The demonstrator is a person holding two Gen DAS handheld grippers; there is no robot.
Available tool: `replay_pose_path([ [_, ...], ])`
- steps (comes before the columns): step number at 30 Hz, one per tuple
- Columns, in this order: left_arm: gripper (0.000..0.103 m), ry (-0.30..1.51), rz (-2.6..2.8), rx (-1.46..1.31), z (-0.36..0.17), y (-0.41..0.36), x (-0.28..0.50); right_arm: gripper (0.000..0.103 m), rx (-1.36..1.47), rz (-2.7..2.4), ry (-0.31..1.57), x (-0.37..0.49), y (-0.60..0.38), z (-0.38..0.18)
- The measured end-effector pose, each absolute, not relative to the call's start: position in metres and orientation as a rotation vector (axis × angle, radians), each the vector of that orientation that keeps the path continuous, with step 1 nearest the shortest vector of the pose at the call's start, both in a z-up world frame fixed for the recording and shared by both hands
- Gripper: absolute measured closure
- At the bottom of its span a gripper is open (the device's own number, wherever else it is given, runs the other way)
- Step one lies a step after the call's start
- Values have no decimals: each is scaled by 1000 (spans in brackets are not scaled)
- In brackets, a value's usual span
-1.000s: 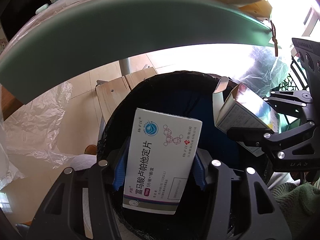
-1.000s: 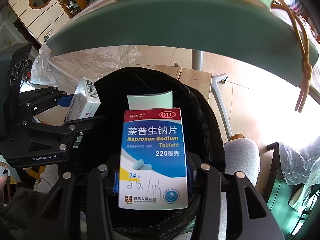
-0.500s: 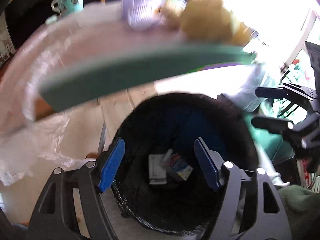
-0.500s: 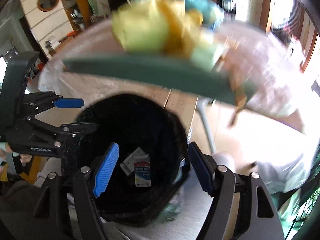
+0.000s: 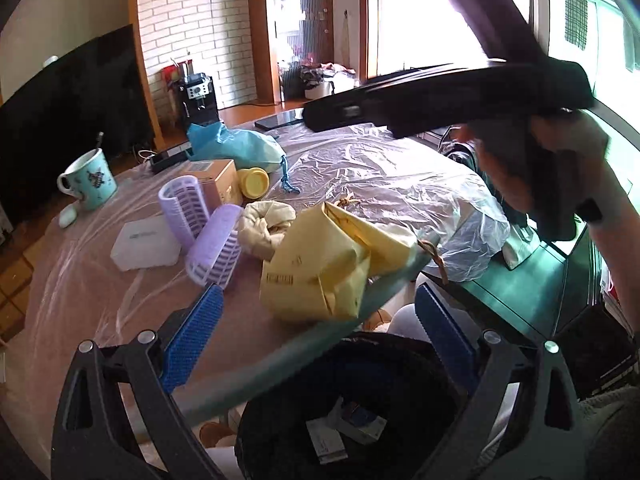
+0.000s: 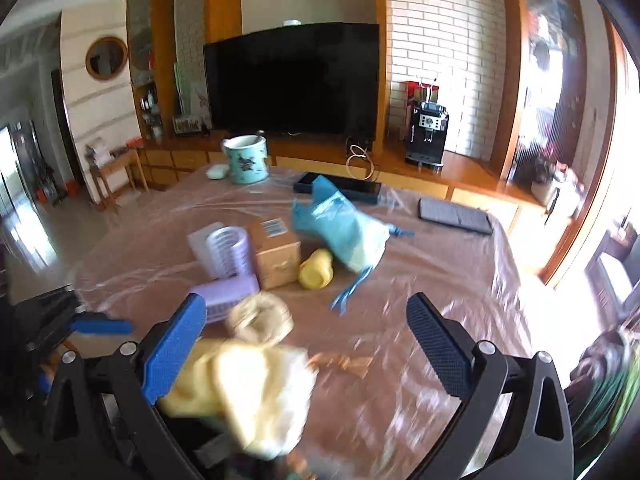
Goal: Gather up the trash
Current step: 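Grasp the yellow POP MART paper bag with the left tool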
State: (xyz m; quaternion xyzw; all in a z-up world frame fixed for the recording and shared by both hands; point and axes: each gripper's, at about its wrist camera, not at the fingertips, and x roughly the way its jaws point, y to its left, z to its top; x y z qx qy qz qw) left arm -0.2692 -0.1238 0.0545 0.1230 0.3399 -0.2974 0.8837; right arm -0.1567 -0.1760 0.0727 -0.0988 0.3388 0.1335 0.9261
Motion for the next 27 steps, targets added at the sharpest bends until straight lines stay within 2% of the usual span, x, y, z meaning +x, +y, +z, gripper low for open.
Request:
replay_pose_path([
  [7,6,792,-686,212,43,-131,-235,4,-335,252,822,-54,-171,36],
  [16,6,841,-753,242,35,-140,-214,8,-483,322,887,11,-148,8],
  [20,10,864,-790,197,32,-136,-207,21,-503,354,940,26,-142,-3],
  [23,22,887,-832,173,29,-135,-203,33,-512,374,968,31,-136,-10],
  [25,34,897,-845,172,28,-137,-203,43,-520,382,975,31,-134,-11],
  [27,36,896,-855,172,28,-138,-203,51,-491,398,983,31,-136,-8],
])
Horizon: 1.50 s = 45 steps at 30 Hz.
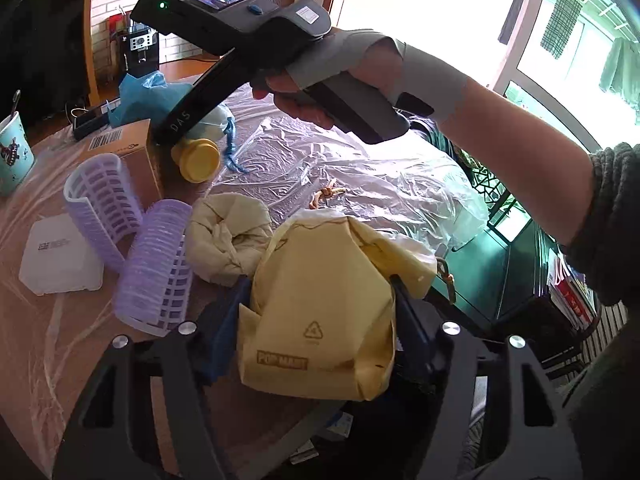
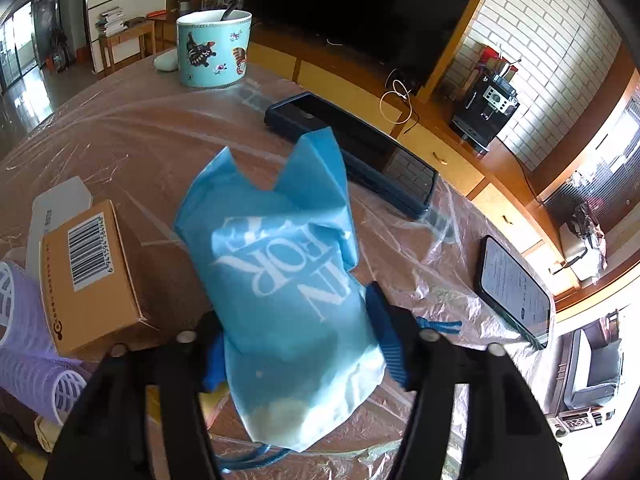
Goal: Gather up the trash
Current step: 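Grasp the yellow POP MART paper bag with the left tool, then grasp the blue cloth bag with the right tool while the left holds the yellow bag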
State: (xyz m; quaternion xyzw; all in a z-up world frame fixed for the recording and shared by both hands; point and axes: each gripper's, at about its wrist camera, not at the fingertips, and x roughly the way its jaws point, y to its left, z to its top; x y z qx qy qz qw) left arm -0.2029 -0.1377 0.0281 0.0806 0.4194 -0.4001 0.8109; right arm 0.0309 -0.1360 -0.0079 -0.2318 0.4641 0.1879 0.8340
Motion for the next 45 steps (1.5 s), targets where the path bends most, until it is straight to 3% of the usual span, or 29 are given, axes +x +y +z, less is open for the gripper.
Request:
replay_pose_path([
  [10,45,888,-856,120,32,-130,-206,54,-298,335,864,3,-165,33],
  [45,45,785,-525,15,55,-74,-235,54,-24,355,786,-162,-200,61],
])
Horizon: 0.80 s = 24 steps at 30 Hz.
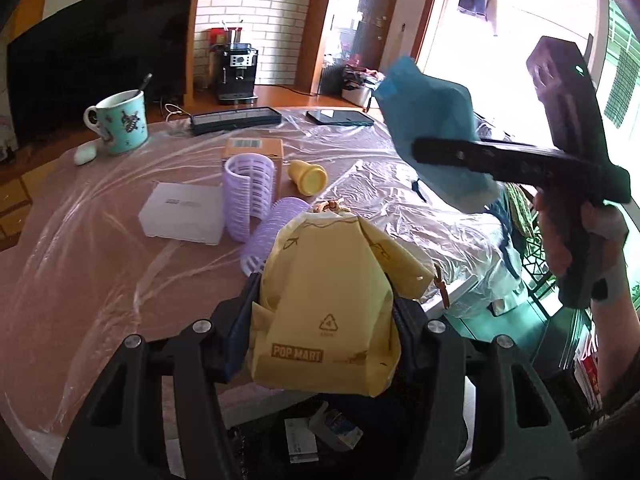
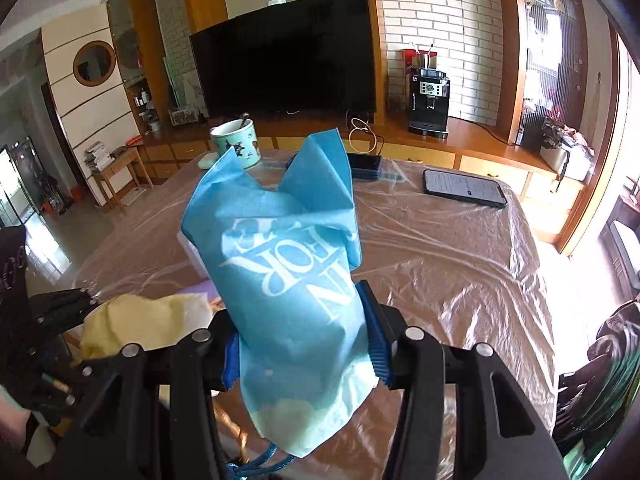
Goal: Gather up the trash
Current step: 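Grasp the blue cloth bag with the right tool while the left holds the yellow bag, then carry the yellow bag and blue bag down over the black trash bin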
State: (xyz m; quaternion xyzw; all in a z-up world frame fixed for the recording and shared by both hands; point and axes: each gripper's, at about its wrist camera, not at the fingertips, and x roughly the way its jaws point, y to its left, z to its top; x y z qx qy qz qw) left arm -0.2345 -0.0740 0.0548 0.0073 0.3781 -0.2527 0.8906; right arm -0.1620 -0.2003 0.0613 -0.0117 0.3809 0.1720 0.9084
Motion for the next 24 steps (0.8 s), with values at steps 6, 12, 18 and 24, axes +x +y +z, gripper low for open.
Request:
replay_pose_path([
  [6,45,773,-475,8,57,-60,-243,54,-25,388,793,-195,-189,58],
  [12,45,775,-447,-3,56,-49,-252,54,-33,424,818,-217,-176,49],
  [18,45,777,-435,-12,56,-44,-258,54,-31,424,836,-227,-170,40],
  [24,45,774,-427,-36,58,-38,-265,54,-8,413,834,-234,-173,37],
])
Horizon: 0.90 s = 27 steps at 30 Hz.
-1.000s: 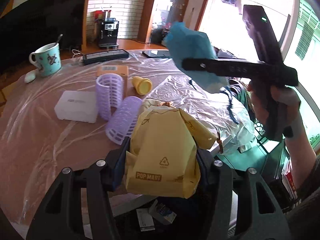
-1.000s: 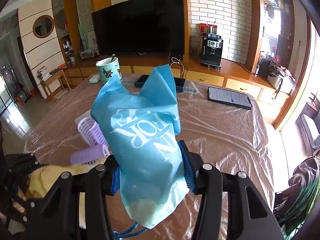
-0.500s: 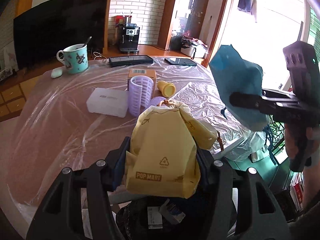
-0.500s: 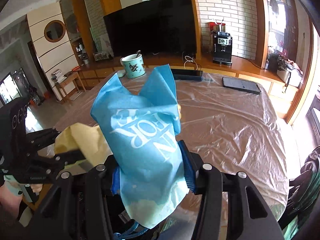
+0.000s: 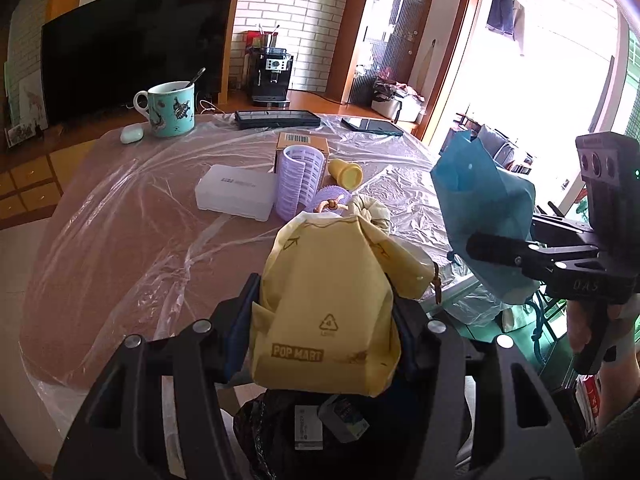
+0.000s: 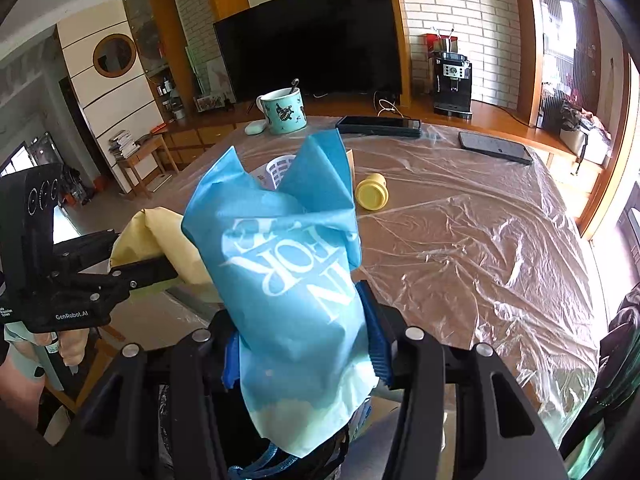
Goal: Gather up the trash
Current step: 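Carry the yellow bag and blue bag down over the black trash bin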
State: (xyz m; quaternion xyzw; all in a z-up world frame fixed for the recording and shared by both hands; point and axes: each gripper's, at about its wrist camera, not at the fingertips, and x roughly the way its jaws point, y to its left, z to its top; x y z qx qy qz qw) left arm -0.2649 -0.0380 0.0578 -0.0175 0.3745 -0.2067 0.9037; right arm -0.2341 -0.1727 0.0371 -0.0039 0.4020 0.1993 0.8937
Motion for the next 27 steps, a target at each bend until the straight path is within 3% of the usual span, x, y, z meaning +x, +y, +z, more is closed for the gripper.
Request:
replay_pose_path([
  [27,45,800,-479,12,62,-17,-320,54,-41,458,906,-280,-168,18],
])
